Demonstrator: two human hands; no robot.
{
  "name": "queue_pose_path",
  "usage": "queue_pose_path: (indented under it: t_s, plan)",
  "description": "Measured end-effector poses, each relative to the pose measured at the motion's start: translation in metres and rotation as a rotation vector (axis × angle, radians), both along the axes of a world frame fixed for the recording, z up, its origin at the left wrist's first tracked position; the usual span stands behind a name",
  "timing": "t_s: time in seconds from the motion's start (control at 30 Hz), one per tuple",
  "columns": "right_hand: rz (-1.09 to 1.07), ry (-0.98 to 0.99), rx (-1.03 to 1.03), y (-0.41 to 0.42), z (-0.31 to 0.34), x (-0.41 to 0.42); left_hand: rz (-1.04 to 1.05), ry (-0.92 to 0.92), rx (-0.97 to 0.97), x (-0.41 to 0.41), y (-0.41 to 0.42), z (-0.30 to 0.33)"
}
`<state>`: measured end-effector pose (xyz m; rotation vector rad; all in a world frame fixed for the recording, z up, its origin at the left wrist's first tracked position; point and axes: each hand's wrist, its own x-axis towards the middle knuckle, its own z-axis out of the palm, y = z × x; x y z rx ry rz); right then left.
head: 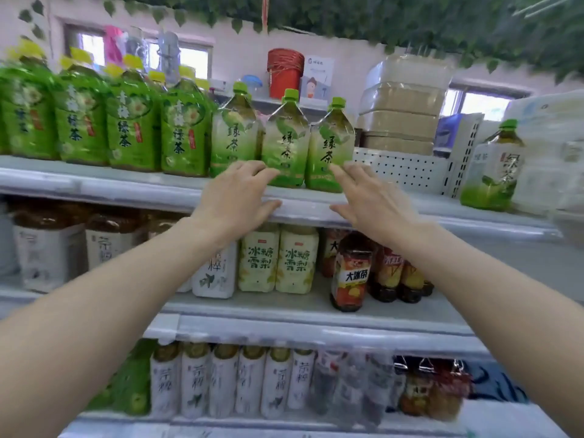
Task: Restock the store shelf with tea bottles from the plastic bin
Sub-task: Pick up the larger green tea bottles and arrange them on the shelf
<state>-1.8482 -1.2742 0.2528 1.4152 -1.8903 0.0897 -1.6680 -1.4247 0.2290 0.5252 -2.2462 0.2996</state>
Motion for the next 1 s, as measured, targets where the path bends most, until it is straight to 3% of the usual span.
queue_pose_path:
  t_s: [0.17, 0.37, 1.0]
  plan:
    - [0.035, -0.022, 0.023, 0.029, -0.074, 0.019, -0.058, 0.001, 0.055, 0.034, 0.013, -0.066]
    - [0.112, -0.134, 0.088, 0.054, -0.213, 0.033, -0.117, -0.062, 0.237, 0.064, 0.027, -0.190]
    - [0.186, -0.757, 0.528, 0.112, -0.697, 0.073, -0.099, -0.377, 0.885, 0.103, 0.111, -0.695]
